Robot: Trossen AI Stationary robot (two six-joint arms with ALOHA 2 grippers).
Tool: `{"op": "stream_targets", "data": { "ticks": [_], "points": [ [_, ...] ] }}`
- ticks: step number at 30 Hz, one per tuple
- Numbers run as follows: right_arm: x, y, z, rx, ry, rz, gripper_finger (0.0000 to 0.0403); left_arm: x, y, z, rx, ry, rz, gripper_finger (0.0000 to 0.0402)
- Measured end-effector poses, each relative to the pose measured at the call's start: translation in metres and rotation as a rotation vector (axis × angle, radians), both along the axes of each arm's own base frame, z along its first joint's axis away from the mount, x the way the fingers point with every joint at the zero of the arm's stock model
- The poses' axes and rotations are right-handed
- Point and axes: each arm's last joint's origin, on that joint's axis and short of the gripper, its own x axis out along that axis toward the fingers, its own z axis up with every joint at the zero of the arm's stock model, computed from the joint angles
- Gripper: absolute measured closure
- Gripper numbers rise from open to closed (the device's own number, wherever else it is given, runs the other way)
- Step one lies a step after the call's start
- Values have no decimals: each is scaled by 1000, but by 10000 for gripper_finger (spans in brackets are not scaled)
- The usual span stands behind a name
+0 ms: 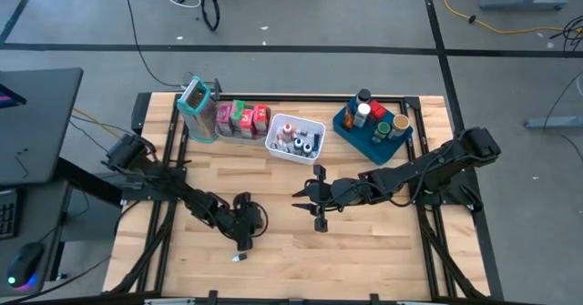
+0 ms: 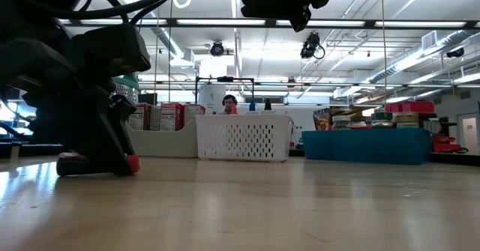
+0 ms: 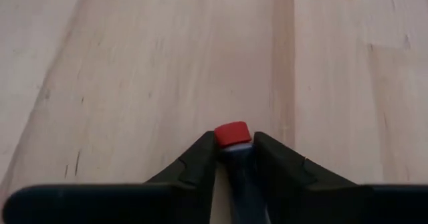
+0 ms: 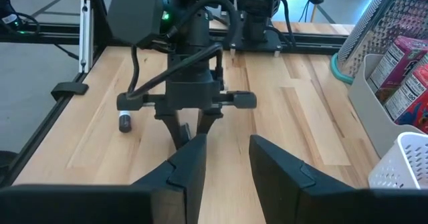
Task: Pick & Place Kitchen Items
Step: Put the medium red food coloring bottle into the white bin
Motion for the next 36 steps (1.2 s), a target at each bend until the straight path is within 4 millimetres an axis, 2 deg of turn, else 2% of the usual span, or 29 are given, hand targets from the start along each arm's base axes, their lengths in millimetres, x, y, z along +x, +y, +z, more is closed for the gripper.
{"op": "stream_targets", "data": {
  "ticks": [5,11,15,18,24,26,30,36],
  "points": [
    [0,0,0,0,0,0,279,2,3,1,62,-60,68,321],
    [0,0,0,2,-5,0,279,19,24,11,222,-185,241,308],
    [1,0,1,0,-14,2,279,43,56,27,358,-223,360,311],
    [1,0,1,-1,-14,2,279,62,84,46,468,-202,332,318],
    [0,0,1,2,-11,1,279,94,145,85,453,-244,327,310],
    [0,0,1,0,-6,1,279,97,165,91,408,-262,337,309],
    [0,0,0,0,-3,1,279,93,197,87,349,-228,360,311],
    [0,0,0,1,1,0,279,83,228,80,249,-169,395,297]
  ]
}}
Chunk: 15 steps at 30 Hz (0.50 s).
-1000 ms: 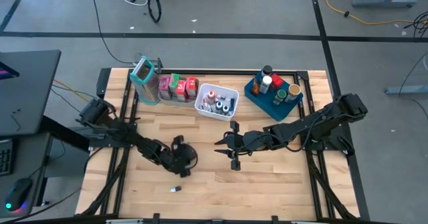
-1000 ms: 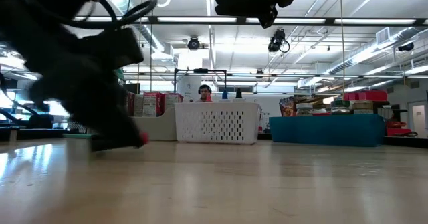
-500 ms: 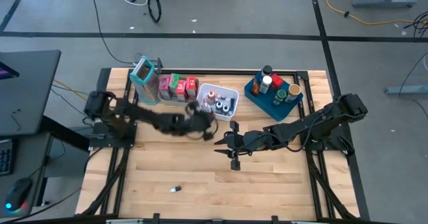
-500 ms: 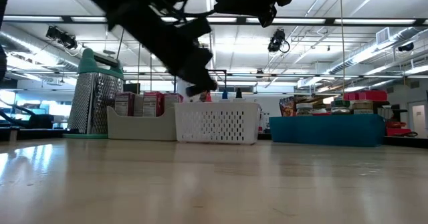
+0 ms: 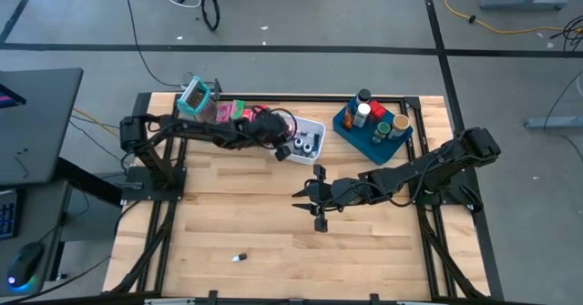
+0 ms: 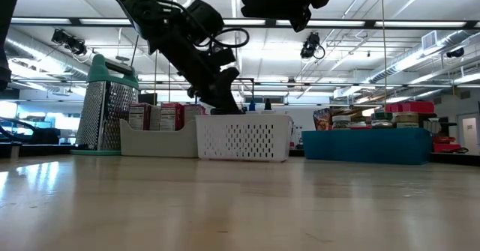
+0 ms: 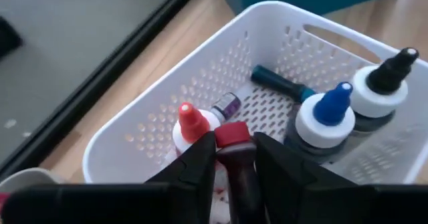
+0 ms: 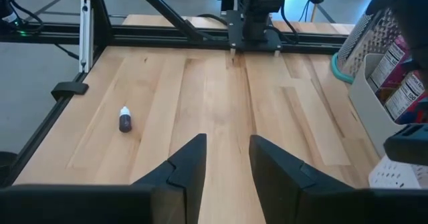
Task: Pick & Place Kitchen Items
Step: Put the medium red food coloring bottle into the white bin, then put the small red food coloring bottle into the white bin
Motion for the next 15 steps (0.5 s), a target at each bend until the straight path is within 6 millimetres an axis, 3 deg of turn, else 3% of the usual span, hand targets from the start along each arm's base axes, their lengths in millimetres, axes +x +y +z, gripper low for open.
{"op": "stream_targets", "data": {
  "ticks": [7,15],
  "points": [
    [0,0,0,-1,1,0,279,-3,6,-2,-8,31,-62,278],
    [0,0,0,-1,1,0,279,-1,-6,-1,-11,41,-92,235]
  ]
}}
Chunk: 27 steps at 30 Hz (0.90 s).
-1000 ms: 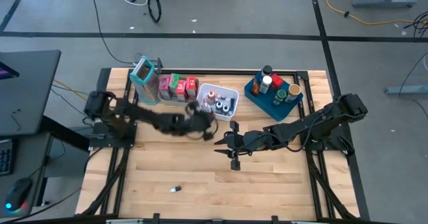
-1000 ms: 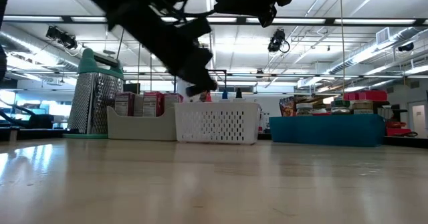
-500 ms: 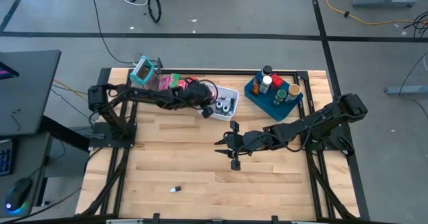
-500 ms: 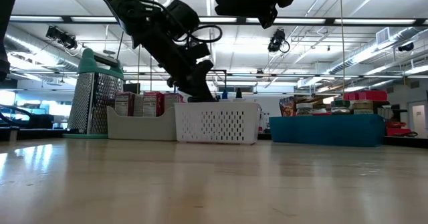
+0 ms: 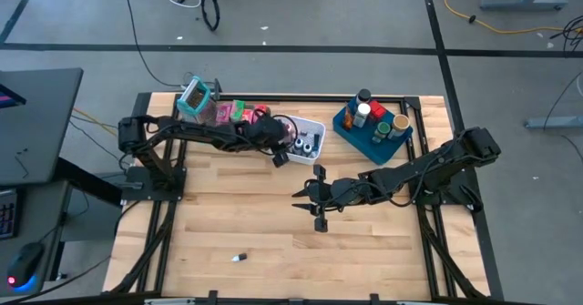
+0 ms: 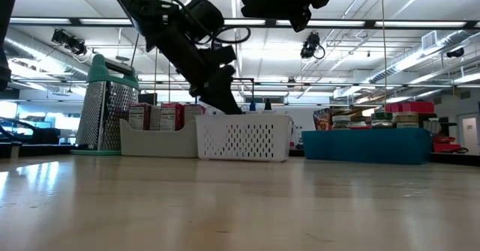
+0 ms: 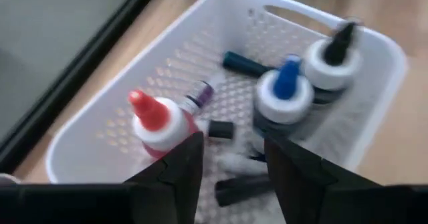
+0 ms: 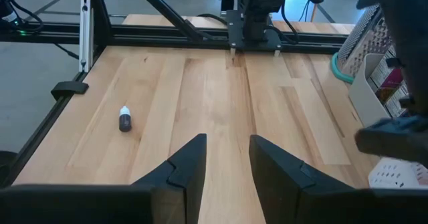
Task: Pick & Place Kitchen Items
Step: Put the small red food coloring bottle into the white bin
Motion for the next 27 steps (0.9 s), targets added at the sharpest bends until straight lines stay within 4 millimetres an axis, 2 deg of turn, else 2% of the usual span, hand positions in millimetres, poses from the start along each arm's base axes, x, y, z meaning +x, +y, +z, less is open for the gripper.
{"op": "stream_targets", "data": {
  "ticks": [5,10,18,22,27],
  "points": [
    [0,0,0,-1,3,0,279,-7,-18,17,-83,-14,-82,228],
    [0,0,-1,-3,9,0,279,-21,-52,41,-123,-12,-157,233],
    [-1,0,-2,-3,24,-2,279,-45,-132,64,-254,-30,-290,245],
    [-1,0,-3,-5,31,-2,279,-57,-176,65,-274,-21,-363,252],
    [-1,0,-3,-4,31,-2,279,-80,-224,57,-355,54,-426,260]
  ]
}}
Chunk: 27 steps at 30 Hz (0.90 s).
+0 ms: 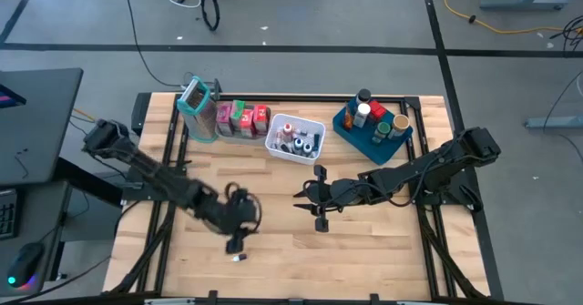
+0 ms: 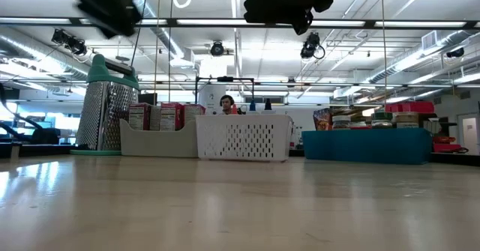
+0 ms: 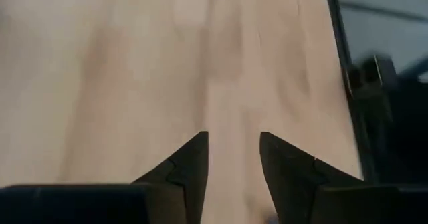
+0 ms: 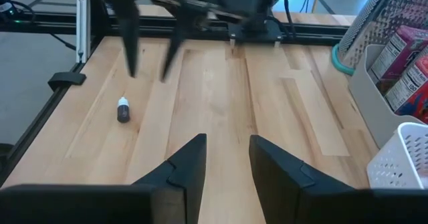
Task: Pick & Place Kitchen Items
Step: Put the small red food coloring bottle into the white bin
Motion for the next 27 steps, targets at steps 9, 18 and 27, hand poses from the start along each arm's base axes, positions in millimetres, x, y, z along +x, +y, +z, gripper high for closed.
{"op": "stream_targets", "data": {
  "ticks": [9,18,27],
  "points": [
    [0,0,0,-7,5,2,279,-44,-44,-9,-27,125,24,266],
    [0,0,0,-28,4,11,279,-65,-50,-36,-103,203,121,267],
    [0,0,0,-29,4,12,279,-70,-47,-66,-166,126,49,249]
  ]
}}
